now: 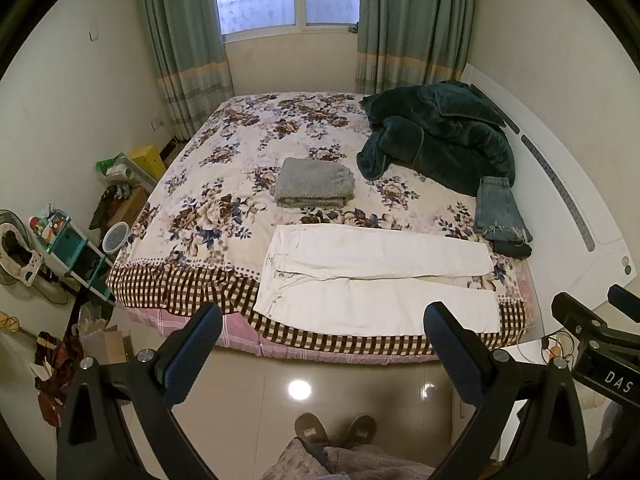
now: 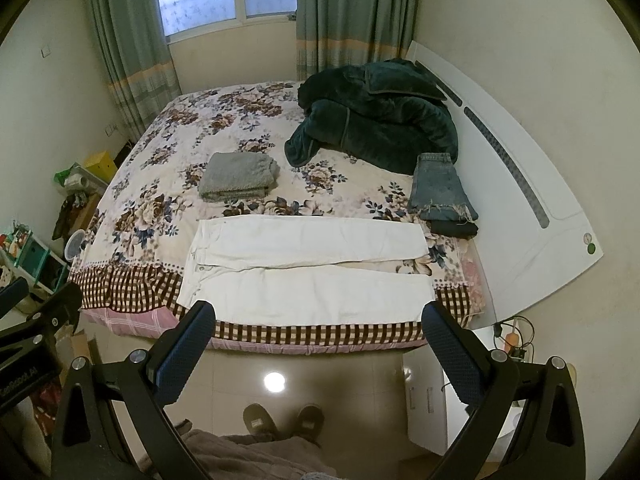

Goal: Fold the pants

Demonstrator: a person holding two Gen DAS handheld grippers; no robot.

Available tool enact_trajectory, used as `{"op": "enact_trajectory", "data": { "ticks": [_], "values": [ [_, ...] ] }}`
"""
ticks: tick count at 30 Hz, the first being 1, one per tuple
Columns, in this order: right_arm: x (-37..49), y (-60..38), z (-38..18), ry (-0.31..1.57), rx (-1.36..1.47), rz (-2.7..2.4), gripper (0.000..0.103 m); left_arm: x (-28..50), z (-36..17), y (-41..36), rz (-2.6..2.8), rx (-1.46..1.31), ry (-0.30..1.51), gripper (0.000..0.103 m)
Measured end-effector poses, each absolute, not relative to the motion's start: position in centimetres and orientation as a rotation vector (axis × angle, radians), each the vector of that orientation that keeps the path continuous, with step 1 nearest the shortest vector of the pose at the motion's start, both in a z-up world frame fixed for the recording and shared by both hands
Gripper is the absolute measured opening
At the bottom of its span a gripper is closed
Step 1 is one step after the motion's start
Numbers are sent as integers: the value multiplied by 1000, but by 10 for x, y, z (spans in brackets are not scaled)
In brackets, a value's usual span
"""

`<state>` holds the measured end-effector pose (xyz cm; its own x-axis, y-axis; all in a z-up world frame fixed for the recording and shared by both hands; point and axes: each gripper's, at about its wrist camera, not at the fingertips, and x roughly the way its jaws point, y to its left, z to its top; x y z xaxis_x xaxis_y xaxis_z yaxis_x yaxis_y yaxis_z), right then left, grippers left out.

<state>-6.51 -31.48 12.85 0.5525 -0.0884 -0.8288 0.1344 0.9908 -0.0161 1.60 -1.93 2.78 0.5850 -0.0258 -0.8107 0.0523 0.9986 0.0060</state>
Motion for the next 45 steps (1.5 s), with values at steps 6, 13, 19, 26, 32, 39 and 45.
{"op": "enact_trajectory", "data": {
  "ticks": [6, 13, 19, 26, 32, 39, 45],
  "values": [
    [-65, -314, 130, 977, 53, -130, 103, 15, 27, -19, -48, 32, 946, 103],
    [-64, -319, 136, 984, 57, -122, 103, 14, 28, -20, -47, 30, 950, 103],
    [-63, -319, 132, 988, 58, -114, 103, 15, 29, -23, -40, 28, 954, 103],
    [-57, -325, 120, 1003, 61, -93, 103, 9, 15, -30, -21, 12, 958, 103],
    [-28, -353, 94, 999, 91, -104, 103, 36, -2, -35, 82, -4, 910, 103],
    [49, -393, 36, 1019, 114, -203, 103, 105, -52, -44, 163, 37, 926, 103],
    [150, -430, -44, 1098, 144, -299, 103, 192, -109, -48, 173, 54, 1006, 103]
  ]
}}
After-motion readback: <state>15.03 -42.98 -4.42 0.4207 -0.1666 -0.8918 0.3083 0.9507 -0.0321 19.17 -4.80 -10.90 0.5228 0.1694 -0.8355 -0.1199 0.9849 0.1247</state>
